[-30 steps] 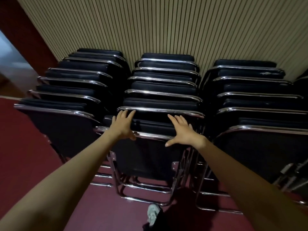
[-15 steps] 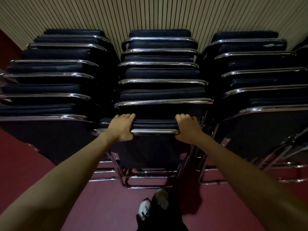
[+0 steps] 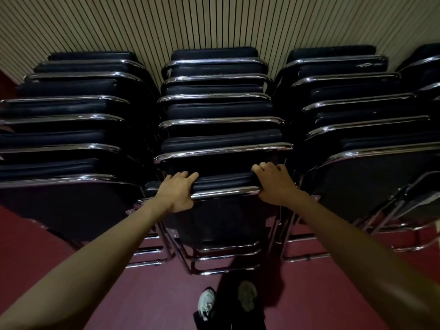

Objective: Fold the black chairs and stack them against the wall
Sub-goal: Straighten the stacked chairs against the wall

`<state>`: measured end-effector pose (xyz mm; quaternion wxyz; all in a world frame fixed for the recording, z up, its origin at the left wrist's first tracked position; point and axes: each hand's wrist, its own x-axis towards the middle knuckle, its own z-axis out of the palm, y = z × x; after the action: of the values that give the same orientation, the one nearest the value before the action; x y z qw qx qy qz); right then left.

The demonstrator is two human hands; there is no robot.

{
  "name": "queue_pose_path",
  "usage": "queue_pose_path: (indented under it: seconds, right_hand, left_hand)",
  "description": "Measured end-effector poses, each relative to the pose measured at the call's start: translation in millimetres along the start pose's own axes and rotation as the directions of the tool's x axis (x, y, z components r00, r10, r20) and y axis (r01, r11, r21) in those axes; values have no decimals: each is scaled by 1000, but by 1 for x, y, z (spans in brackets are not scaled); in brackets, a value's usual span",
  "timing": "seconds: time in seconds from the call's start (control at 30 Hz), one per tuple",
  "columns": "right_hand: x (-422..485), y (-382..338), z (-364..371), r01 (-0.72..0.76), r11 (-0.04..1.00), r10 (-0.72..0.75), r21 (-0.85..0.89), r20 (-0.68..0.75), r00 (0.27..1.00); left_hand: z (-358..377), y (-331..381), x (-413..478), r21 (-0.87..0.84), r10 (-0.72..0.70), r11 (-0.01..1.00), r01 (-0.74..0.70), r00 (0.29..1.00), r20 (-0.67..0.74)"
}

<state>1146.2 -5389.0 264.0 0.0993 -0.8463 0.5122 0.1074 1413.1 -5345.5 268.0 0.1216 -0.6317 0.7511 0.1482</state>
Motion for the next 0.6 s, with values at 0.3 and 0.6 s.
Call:
queue_pose_path:
  seconds: [0.3,0.6]
  right_hand:
    - [1,51,8,-10,1000,10,-12,19,1000]
    - [-9,78,16,-112,979,107,173,43,993]
  left_hand:
    - [1,44,21,-25,14,1000,-14,1000,-17]
    - [1,67,36,81,2,997,0,1000,-18]
